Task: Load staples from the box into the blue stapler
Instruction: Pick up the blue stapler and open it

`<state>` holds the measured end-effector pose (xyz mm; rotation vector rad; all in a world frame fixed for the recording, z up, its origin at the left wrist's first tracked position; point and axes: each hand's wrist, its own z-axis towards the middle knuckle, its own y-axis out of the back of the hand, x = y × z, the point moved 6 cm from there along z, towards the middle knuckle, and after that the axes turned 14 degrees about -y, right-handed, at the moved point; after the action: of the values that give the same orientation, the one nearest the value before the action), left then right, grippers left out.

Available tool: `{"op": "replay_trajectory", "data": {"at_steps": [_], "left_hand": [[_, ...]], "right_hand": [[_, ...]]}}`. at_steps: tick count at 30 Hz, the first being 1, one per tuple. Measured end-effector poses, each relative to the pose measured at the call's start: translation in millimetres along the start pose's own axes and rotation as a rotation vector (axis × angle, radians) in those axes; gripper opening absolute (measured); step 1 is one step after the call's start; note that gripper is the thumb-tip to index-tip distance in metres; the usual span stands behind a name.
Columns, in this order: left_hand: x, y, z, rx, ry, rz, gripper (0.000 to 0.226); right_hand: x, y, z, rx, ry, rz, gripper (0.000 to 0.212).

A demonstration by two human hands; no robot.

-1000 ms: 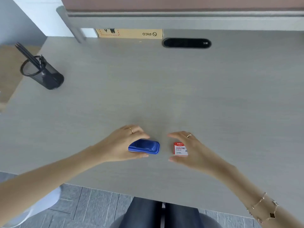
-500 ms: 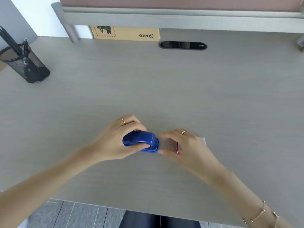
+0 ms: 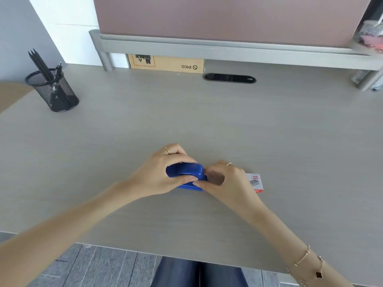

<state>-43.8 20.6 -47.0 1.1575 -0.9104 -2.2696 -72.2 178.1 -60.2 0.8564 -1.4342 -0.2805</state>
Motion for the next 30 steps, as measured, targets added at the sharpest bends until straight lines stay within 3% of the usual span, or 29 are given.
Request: {"op": "replay_trajectory", "data": {"at_steps": [4,10,15,21,30], "left_hand": [[-2,-1,1,-0.001,0.017,-0.044,0.031],[-10,10,5,-0.135,-0.023,-0.087,0.024],[-9,44,4,-0.215,-0.042,-0.099,0.021],[8,82,-14,-0.171,0.03,-0.068,0.028],[61,120,-61,0.079,0.233,0.109,0.024]], "right_hand": [[0,-2,2,-0.04,-0.008,-0.012,0.029],[0,1,1,-0.028,-0.026,-0.025,0.012],[3,4,1,-0.077,-0.006,-0.099,0.02],[6,3,-2,-0.127,0.024,-0.169,0.019],[9,4,-3,-0.118,0.001,-0.144,0.018]]}}
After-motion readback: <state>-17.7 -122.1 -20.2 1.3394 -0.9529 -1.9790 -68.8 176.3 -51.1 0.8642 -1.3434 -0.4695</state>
